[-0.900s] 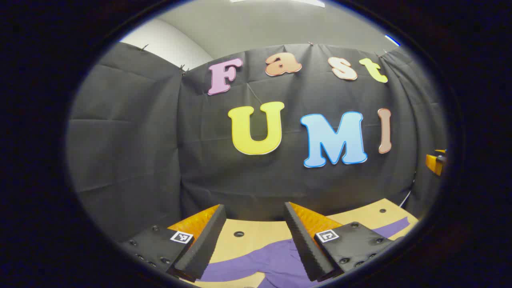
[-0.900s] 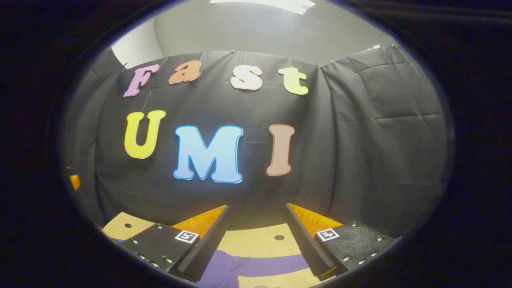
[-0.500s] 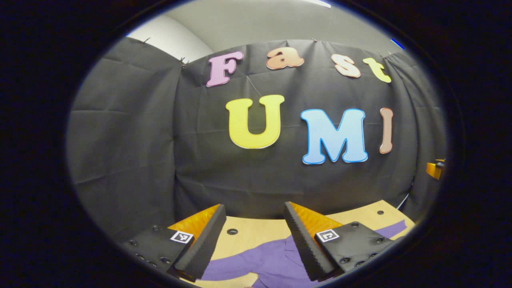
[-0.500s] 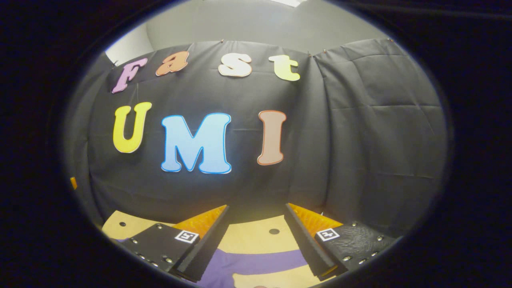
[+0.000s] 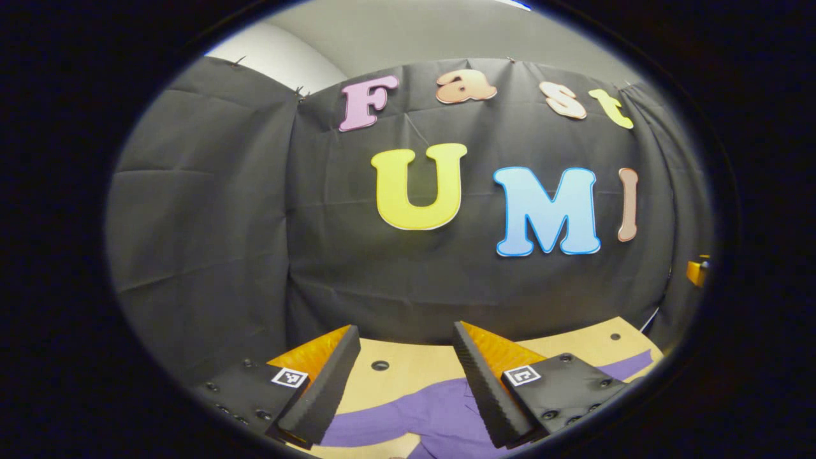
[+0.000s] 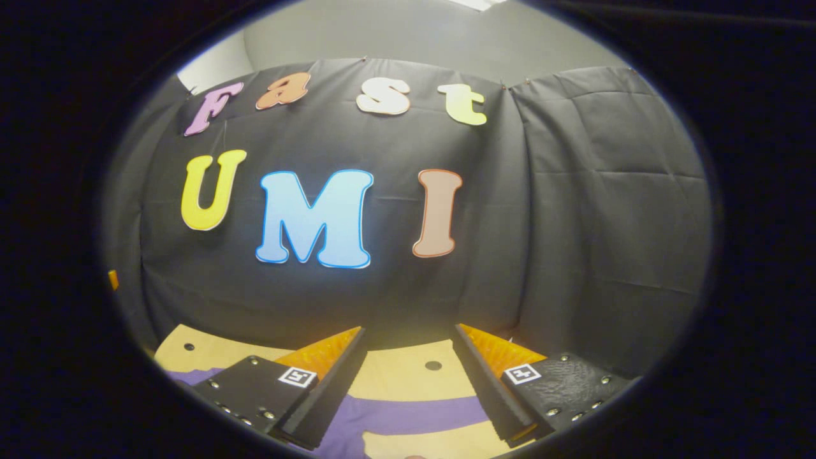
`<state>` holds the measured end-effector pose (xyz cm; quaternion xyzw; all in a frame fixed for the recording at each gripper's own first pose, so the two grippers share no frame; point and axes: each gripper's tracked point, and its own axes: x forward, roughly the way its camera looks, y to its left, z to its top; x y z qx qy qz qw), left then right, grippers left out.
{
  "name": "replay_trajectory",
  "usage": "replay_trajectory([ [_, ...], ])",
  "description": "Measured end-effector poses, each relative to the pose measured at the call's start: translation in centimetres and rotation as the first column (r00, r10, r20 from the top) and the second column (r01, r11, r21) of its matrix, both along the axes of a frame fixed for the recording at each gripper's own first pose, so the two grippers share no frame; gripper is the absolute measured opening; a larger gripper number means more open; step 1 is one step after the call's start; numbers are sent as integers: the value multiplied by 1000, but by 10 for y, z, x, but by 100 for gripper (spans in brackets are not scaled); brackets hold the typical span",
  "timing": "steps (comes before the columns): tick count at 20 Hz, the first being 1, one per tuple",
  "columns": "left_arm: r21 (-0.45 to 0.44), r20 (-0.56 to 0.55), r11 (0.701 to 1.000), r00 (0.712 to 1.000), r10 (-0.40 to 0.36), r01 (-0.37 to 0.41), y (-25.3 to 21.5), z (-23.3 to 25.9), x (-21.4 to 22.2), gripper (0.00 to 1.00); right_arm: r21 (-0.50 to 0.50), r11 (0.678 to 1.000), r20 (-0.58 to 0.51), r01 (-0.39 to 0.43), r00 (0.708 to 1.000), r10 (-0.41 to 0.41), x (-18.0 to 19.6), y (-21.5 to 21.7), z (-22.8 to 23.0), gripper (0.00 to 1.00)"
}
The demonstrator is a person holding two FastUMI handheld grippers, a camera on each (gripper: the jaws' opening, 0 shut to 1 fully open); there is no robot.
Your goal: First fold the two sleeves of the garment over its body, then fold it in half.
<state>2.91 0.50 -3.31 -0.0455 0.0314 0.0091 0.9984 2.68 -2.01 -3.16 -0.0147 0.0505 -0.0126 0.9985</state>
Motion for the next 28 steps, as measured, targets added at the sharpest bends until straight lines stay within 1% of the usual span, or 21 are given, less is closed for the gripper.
replay_trajectory([
  [4, -2, -12, 1000, 1000, 14, -14, 0, -4, -3, 93, 0, 1000, -40, 8, 999, -8, 9, -8, -15, 92],
  [5, 0, -14, 1000, 1000, 16, -16, 1, -4, -4, 93, 4, 1000, -64, 14, 998, -14, 14, -12, -20, 89],
  [6, 3, -16, 1000, 1000, 20, -20, 2, -5, -5, 93, 7, 1000, -92, 22, 996, -22, 19, -18, -28, 92],
  [7, 5, -19, 1000, 1000, 23, -23, 3, -6, -5, 93, 12, 999, -120, 34, 992, -32, 24, -24, -35, 89],
  [8, 5, -23, 1000, 999, 24, -24, 2, -8, -7, 93, 20, 999, -147, 45, 988, -41, 29, -31, -44, 89],
  [9, 4, -29, 1000, 999, 26, -26, 2, -10, -7, 93, 27, 998, -179, 55, 983, -49, 35, -37, -53, 89],
  [10, 2, -35, 1000, 999, 28, -28, 3, -12, -7, 93, 34, 997, -216, 63, 975, -54, 42, -42, -65, 92],
  [13, 0, -53, 999, 998, 40, -40, 6, -19, -9, 93, 55, 994, -316, 92, 946, -70, 62, -54, -97, 92],
  [17, 8, -69, 998, 995, 68, -67, 16, -24, -9, 93, 69, 990, -422, 125, 902, -85, 88, -70, -150, 92],
  [20, 23, -88, 995, 992, 96, -94, 23, -30, -9, 93, 71, 987, -501, 147, 860, -92, 97, -86, -193, 92],
  [21, 29, -94, 994, 990, 104, -102, 25, -31, -9, 93, 75, 985, -526, 157, 845, -95, 102, -90, -206, 90],
  [22, 35, -100, 993, 989, 112, -109, 27, -33, -8, 93, 80, 982, -546, 170, 832, -100, 107, -97, -221, 92],
  [26, 61, -121, 990, 984, 132, -126, 26, -36, -6, 93, 81, 969, -641, 232, 757, -127, 116, -126, -284, 92],
  [28, 71, -130, 989, 982, 137, -129, 22, -37, -2, 93, 65, 964, -687, 259, 712, -145, 118, -138, -316, 92],
])
